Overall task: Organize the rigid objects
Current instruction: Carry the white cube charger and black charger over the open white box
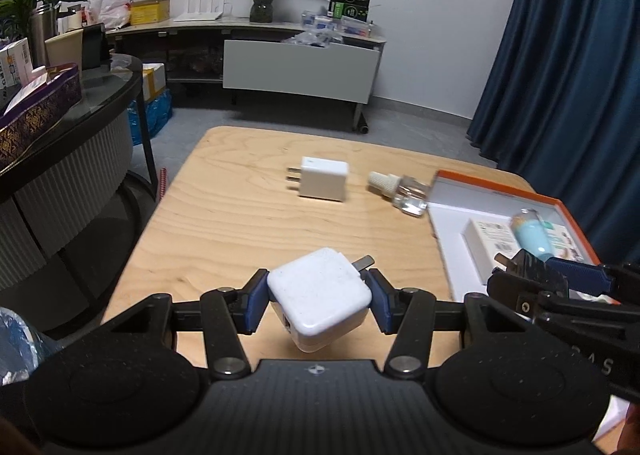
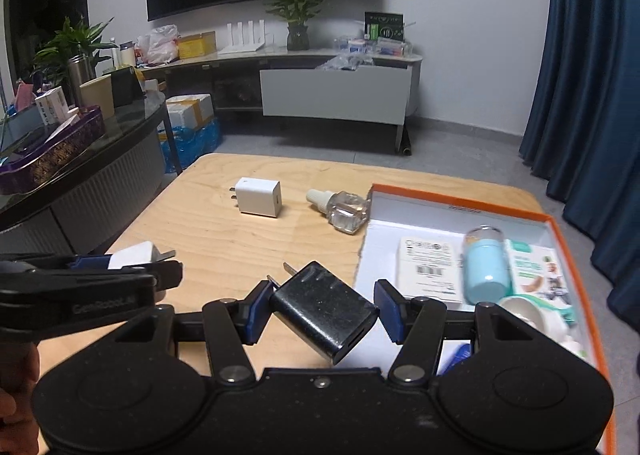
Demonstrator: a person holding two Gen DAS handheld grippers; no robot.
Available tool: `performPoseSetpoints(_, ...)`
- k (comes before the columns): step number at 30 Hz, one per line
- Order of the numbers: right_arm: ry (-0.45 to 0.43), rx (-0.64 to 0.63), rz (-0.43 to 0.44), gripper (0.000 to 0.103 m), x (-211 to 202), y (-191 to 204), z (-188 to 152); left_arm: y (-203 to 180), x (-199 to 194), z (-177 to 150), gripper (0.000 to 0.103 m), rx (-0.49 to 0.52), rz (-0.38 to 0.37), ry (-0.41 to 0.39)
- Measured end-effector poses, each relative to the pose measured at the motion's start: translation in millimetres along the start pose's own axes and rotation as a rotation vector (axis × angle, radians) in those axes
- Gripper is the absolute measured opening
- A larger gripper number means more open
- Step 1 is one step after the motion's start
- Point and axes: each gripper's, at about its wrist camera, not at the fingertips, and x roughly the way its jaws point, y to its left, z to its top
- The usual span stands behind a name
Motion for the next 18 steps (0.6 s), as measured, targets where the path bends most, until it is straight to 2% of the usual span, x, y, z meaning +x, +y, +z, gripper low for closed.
performPoseSetpoints(18,-0.039,0.057,-0.055,0.068,-48,-38,-21,-43,-23,-9,0.052,0.051,-0.052,-0.001)
